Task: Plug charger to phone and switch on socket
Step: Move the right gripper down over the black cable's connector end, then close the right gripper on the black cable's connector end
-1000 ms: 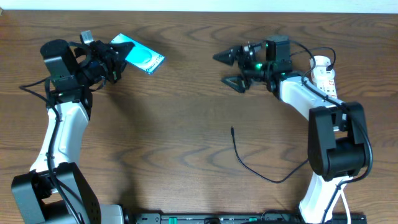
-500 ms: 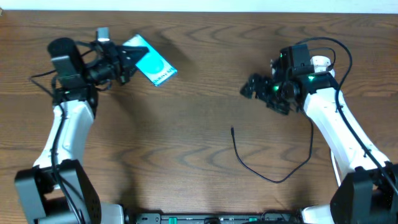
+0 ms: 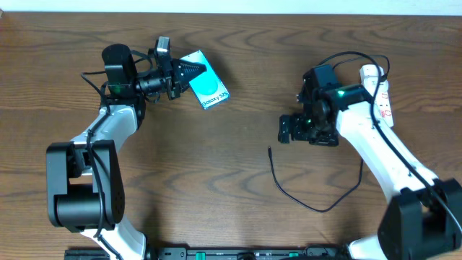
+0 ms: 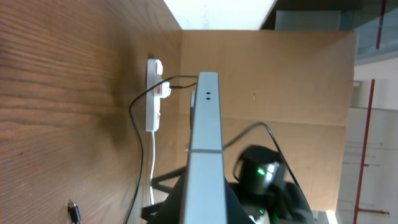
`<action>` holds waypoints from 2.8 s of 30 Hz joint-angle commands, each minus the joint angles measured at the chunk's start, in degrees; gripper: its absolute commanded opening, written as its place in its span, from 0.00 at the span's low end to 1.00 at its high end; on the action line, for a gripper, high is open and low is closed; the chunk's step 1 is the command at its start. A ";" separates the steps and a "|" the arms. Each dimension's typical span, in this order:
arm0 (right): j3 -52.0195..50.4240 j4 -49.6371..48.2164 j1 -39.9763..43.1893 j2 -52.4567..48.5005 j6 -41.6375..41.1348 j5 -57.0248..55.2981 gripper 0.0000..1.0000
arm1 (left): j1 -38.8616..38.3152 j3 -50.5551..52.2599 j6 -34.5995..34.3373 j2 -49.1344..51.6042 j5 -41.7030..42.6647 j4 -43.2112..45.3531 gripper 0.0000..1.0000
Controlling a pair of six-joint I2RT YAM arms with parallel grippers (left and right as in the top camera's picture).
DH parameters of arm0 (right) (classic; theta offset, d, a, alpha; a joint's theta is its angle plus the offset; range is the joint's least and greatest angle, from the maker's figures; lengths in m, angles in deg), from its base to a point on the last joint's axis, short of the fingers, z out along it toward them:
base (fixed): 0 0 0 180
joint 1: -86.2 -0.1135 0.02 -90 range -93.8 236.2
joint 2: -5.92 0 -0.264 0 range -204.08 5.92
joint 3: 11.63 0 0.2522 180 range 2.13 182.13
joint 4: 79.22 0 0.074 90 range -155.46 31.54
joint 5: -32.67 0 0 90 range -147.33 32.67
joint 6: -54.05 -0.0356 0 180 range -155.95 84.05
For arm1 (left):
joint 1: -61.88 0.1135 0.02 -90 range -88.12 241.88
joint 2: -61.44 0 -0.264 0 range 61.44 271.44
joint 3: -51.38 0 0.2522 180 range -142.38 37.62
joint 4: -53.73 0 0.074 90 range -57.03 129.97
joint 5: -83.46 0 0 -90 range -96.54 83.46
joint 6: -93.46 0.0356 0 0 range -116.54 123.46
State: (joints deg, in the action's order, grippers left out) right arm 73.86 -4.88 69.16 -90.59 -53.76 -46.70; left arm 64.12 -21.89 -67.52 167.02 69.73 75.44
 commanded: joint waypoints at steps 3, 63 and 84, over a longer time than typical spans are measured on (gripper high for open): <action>0.28 -0.44 -2.60 -5.44 3.04 0.72 0.93 | 0.13 -0.83 -0.66 -0.46 3.26 1.09 0.07; -0.70 -7.67 -13.20 -16.76 -13.46 -4.74 0.48 | 0.20 -0.83 4.74 -0.46 6.97 1.07 0.07; -0.72 -6.88 -13.81 -17.97 -13.92 -3.98 0.41 | 0.20 -0.83 4.74 -0.46 6.91 1.07 0.07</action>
State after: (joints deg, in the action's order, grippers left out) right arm 73.70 -12.09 55.96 -106.63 -66.98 -51.79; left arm 64.12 -21.89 -63.77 167.02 74.80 76.05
